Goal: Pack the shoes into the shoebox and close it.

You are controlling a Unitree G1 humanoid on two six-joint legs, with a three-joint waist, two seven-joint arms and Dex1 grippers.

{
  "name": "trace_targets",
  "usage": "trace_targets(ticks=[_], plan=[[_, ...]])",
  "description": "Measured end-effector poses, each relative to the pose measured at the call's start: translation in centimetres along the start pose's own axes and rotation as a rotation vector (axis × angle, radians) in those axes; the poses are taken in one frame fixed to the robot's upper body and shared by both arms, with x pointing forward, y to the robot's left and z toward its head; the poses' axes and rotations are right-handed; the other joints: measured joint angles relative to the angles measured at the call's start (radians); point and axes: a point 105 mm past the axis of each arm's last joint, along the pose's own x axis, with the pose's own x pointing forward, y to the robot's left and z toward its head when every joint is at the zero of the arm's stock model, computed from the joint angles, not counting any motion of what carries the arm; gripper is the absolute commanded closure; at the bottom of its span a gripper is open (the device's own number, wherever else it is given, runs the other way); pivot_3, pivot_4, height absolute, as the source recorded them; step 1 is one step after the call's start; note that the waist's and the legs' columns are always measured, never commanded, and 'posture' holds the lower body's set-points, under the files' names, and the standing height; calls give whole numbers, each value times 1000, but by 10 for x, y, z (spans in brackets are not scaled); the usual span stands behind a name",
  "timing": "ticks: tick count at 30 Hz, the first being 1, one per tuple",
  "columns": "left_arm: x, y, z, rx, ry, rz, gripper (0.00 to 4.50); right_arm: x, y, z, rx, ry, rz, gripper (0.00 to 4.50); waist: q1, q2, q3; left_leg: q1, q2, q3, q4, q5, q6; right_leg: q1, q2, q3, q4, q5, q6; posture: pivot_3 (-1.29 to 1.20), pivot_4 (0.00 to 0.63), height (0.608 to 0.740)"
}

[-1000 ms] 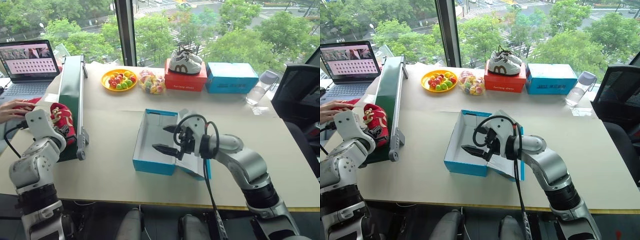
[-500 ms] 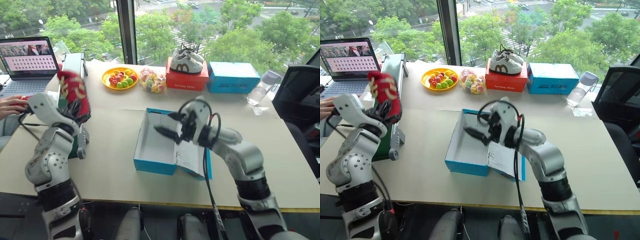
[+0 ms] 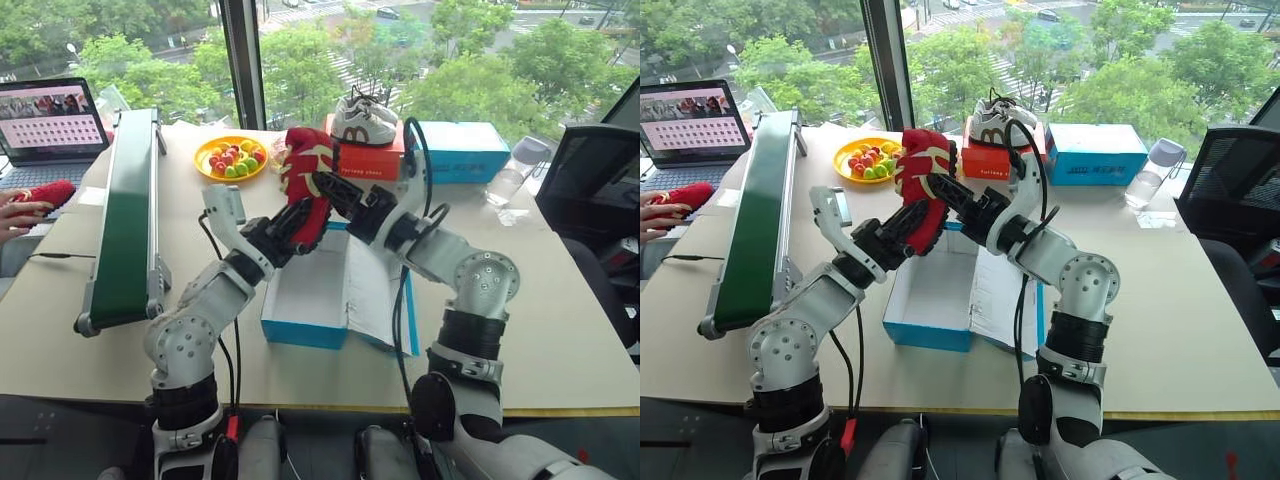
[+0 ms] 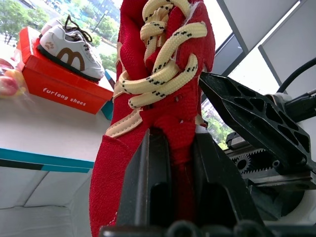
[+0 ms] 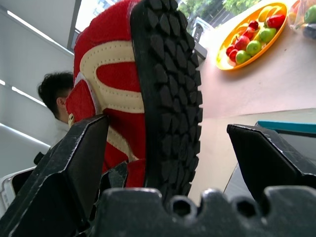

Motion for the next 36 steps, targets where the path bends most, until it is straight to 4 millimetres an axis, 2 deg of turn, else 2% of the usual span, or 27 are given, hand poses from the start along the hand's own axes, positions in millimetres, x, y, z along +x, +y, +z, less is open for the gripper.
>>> trace_targets(ticks=[5,7,8,16,18,21,23,26,32,36], plan=[[0,-1,-1,18,16,-7,4418,-1,1,0,3,2,-17,0,-5,0,0,0,0,0,0,0,0,0,0,0,0,0,0,0,150,731],[0,0,-1,18,17,-7,4418,-1,1,0,3,3,-24,525,-4,0,0,0,0,0,0,0,0,0,0,0,0,-1,0,0,150,731],[0,0,-2,20,21,-6,4418,0,1,-1,0,5,-28,641,-4,0,0,0,0,0,0,0,0,0,0,0,0,-1,1,0,150,731],[2,-1,-4,55,37,-10,4418,0,5,-1,-31,-2,-27,3342,-3,0,0,0,0,0,0,0,0,0,0,0,0,-1,0,0,150,731],[2,0,-4,57,38,-9,4418,0,6,-1,-32,-1,-26,3794,-3,0,0,0,0,0,-1,0,0,0,0,0,0,-1,0,0,150,731],[3,0,-5,58,39,-7,4418,2,6,-2,-27,-1,-27,3794,-3,0,0,-1,0,0,-1,0,0,0,0,0,0,-1,0,0,150,731],[3,1,-5,58,37,-7,3466,2,7,-3,-19,-3,-30,3807,-3,0,0,-1,0,0,-1,0,0,-1,0,0,0,-1,0,0,150,731],[3,0,-4,77,39,-22,2503,2,7,-2,-8,-9,-34,3807,-3,0,0,-1,0,0,-1,0,0,-1,0,0,0,-1,0,0,150,731],[-3,6,-6,147,83,-10,2503,3,0,0,15,-26,-71,3807,-4,0,0,-1,0,0,-1,0,0,-1,0,0,0,-1,0,0,150,731],[-29,20,-12,271,200,-6,2503,-2,-15,12,2,-60,-168,3807,-7,3,2,-1,0,0,-3,0,0,-3,1,0,-1,-1,-1,0,150,731]])
